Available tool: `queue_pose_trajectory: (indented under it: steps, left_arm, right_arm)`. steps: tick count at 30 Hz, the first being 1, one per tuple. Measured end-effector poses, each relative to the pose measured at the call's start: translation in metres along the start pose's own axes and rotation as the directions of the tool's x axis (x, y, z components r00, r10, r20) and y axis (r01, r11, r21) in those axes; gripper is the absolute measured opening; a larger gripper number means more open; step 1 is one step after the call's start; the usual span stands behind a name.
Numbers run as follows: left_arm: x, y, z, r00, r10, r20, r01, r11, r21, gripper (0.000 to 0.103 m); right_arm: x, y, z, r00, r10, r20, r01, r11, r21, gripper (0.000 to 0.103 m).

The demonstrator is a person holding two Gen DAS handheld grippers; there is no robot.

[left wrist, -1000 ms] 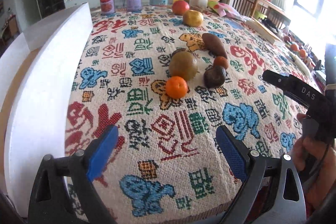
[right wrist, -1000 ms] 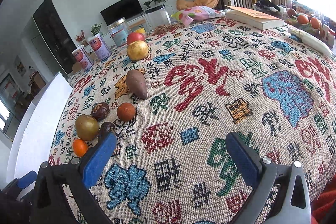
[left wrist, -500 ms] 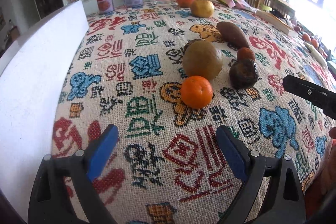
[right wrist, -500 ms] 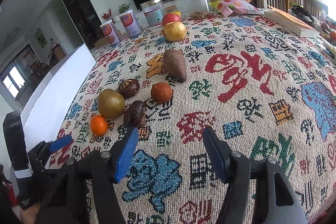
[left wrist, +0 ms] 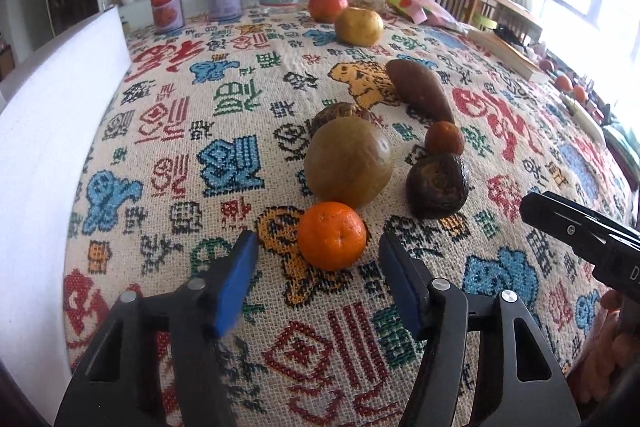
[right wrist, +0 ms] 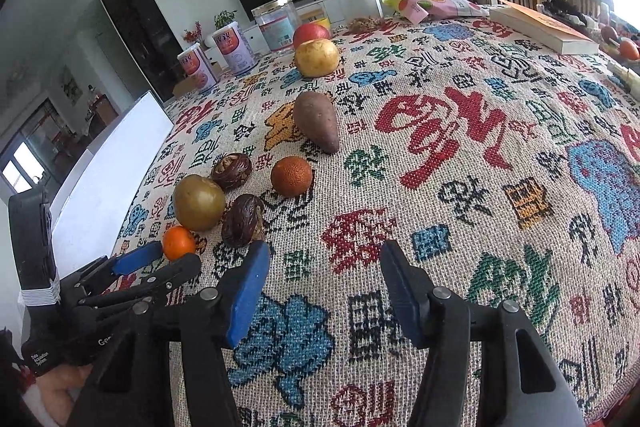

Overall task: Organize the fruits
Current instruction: 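Grasp a mandarin orange with the left tool while the right tool reaches for the smaller sweet potato, then drop the mandarin into the box with the left tool while the right tool carries the sweet potato there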

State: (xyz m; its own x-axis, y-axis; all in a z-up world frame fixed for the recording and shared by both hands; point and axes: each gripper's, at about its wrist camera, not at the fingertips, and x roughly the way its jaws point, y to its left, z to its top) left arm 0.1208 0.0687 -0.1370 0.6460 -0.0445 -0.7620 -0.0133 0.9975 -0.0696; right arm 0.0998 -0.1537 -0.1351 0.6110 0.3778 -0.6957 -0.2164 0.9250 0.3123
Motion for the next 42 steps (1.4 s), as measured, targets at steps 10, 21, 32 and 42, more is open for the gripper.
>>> queue_pose_trajectory:
  steps: [10, 21, 32, 42]
  left_arm:
    - [-0.018, 0.010, -0.016, 0.999, -0.031, 0.027, 0.033, 0.999, -0.038, 0.030]
    - [-0.041, 0.036, -0.014, 1.000, -0.002, 0.019, 0.005, 0.992, -0.125, 0.030]
    - [-0.052, 0.043, -0.013, 1.000, 0.001, -0.008, -0.002, 0.989, -0.149, 0.030]
    - [-0.106, 0.058, -0.001, 0.997, -0.067, 0.030, 0.072, 0.976, -0.204, 0.030]
  right_arm:
    - [0.003, -0.008, 0.002, 0.999, 0.044, -0.020, -0.043, 0.998, 0.051, 0.058]
    - [0.086, 0.012, 0.124, 0.974, 0.017, -0.228, -0.041, 0.994, -0.103, 0.058]
    - [0.148, 0.031, 0.141, 0.918, -0.108, -0.381, 0.038, 0.981, -0.188, 0.041]
    - [0.079, -0.009, 0.149, 0.951, 0.093, -0.294, -0.066, 0.993, 0.098, 0.040]
